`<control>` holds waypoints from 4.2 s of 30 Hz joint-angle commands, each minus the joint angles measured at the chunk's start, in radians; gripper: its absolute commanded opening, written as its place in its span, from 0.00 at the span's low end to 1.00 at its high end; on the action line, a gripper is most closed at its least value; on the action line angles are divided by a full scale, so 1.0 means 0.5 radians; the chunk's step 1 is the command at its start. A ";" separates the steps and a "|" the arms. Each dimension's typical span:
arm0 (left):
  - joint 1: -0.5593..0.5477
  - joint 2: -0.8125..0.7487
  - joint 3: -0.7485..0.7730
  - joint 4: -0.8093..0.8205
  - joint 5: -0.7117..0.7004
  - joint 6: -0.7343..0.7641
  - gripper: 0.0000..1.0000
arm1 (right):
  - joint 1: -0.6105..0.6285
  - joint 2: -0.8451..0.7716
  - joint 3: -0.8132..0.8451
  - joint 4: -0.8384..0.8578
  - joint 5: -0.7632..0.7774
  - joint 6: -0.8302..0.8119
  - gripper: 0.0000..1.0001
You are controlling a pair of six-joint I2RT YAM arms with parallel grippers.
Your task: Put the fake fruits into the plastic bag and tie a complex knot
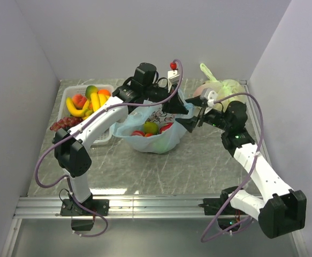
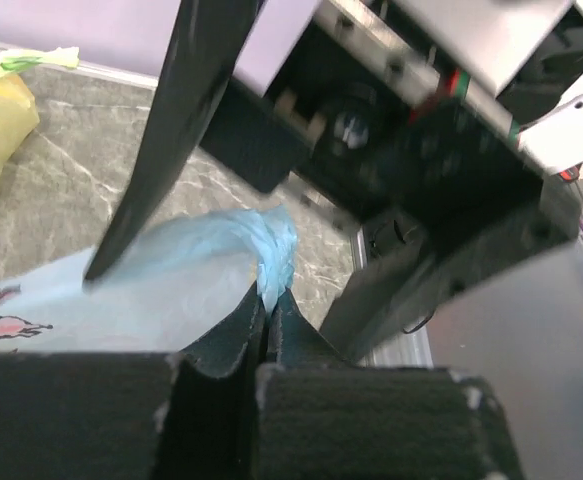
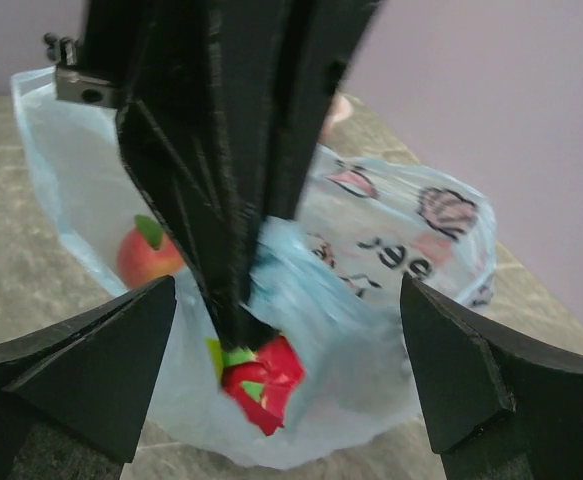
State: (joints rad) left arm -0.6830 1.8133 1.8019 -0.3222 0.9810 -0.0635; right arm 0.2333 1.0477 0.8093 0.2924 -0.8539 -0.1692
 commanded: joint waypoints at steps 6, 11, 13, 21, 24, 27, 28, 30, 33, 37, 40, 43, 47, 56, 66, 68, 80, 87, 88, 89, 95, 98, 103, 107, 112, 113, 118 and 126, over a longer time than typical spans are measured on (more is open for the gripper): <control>0.025 -0.040 0.115 0.184 0.136 -0.072 0.00 | 0.211 0.178 -0.054 0.167 -0.007 -0.220 0.94; 0.056 -0.059 0.087 0.399 0.158 -0.226 0.00 | 0.218 0.316 -0.082 0.240 0.075 -0.165 0.71; 0.068 -0.059 0.081 0.454 0.134 -0.253 0.00 | 0.215 0.353 -0.048 0.231 0.106 -0.119 0.51; 0.267 -0.203 0.019 0.528 -0.109 -0.345 0.48 | 0.101 0.390 0.099 -0.075 0.064 0.166 0.00; 0.457 -0.316 0.010 0.397 -0.213 -0.349 0.68 | -0.039 0.396 0.265 -0.396 -0.080 0.282 0.00; 0.632 -0.460 -0.045 0.210 -0.286 -0.236 0.76 | -0.168 0.420 0.510 -0.743 -0.304 0.506 0.00; 0.669 -0.546 -0.072 0.172 -0.308 -0.202 0.76 | -0.190 0.414 0.556 -0.778 -0.350 0.571 0.00; 0.761 -0.635 -0.201 0.105 -0.366 -0.134 0.79 | -0.206 0.338 0.535 -0.827 -0.391 0.618 0.00; 0.841 -0.807 -0.422 0.034 -0.425 -0.061 0.82 | -0.212 0.365 0.299 -0.866 -0.338 0.559 0.00; 0.946 -1.016 -0.676 -0.186 -0.370 -0.017 0.85 | -0.230 0.500 0.348 -0.984 -0.342 0.544 0.00; 0.986 -1.157 -0.820 -0.352 -0.281 0.105 0.89 | -0.240 0.491 0.372 -0.937 -0.314 0.550 0.00; 0.989 -1.230 -0.910 -0.573 -0.174 0.326 0.91 | -0.243 0.512 0.434 -1.039 -0.329 0.507 0.00; 0.983 -1.221 -0.984 -0.589 0.019 0.259 0.99 | -0.240 0.503 0.455 -1.140 -0.326 0.434 0.00; 0.707 -1.034 -1.113 -0.494 0.100 0.075 0.99 | -0.240 0.482 0.495 -1.226 -0.286 0.357 0.00; 0.645 -0.761 -1.067 -0.387 -0.148 -0.088 0.79 | -0.236 0.396 0.449 -1.189 -0.234 0.360 0.00; 0.657 -0.773 -0.972 -0.280 -0.186 -0.091 0.52 | -0.239 0.380 0.458 -1.217 -0.228 0.357 0.00; 0.838 -1.319 -0.689 0.156 -0.734 -0.076 0.00 | -0.675 0.255 1.072 -1.747 -0.397 0.480 0.00; 0.835 -1.412 -1.198 0.199 -1.023 -0.017 0.00 | -0.672 0.432 0.569 -1.383 -0.158 0.605 0.00; 0.832 -1.396 -1.220 0.212 -1.084 -0.017 0.00 | -0.669 0.487 0.566 -1.337 -0.127 0.660 0.00; 0.835 -1.381 -1.238 0.242 -1.109 -0.008 0.00 | -0.675 0.542 0.587 -1.297 -0.112 0.673 0.00; 0.838 -1.375 -1.508 0.334 -1.226 0.206 0.00 | -0.675 0.895 0.682 -1.202 0.109 0.734 0.00; 0.835 -1.445 -1.723 0.390 -1.119 0.308 0.00 | -0.672 1.024 0.670 -1.149 0.204 0.728 0.00; 0.835 -1.464 -2.048 0.310 -1.118 0.452 0.00 | -0.672 1.184 0.594 -1.152 0.315 0.584 0.00; 0.835 -1.461 -2.253 0.291 -1.170 0.553 0.00 | -0.666 1.313 0.557 -1.168 0.385 0.458 0.00; 0.835 -1.445 -2.272 0.264 -1.189 0.575 0.00 | -0.669 1.396 0.605 -1.177 0.395 0.397 0.00; 0.835 -1.439 -2.245 0.237 -1.189 0.581 0.00 | -0.669 1.423 0.624 -1.180 0.395 0.397 0.00; 0.835 -1.491 -2.009 0.135 -1.045 0.591 0.00 | -0.669 1.372 0.808 -1.348 0.196 0.385 0.00; 0.756 -1.384 -1.444 0.003 -0.704 0.290 0.00 | -0.681 0.896 0.882 -1.480 0.112 0.244 0.42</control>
State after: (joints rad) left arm -0.2905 1.1103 1.0176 -0.2771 0.5713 0.1352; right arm -0.0864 1.6073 1.1847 -0.4320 -0.8368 0.0345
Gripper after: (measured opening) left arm 0.015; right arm 0.387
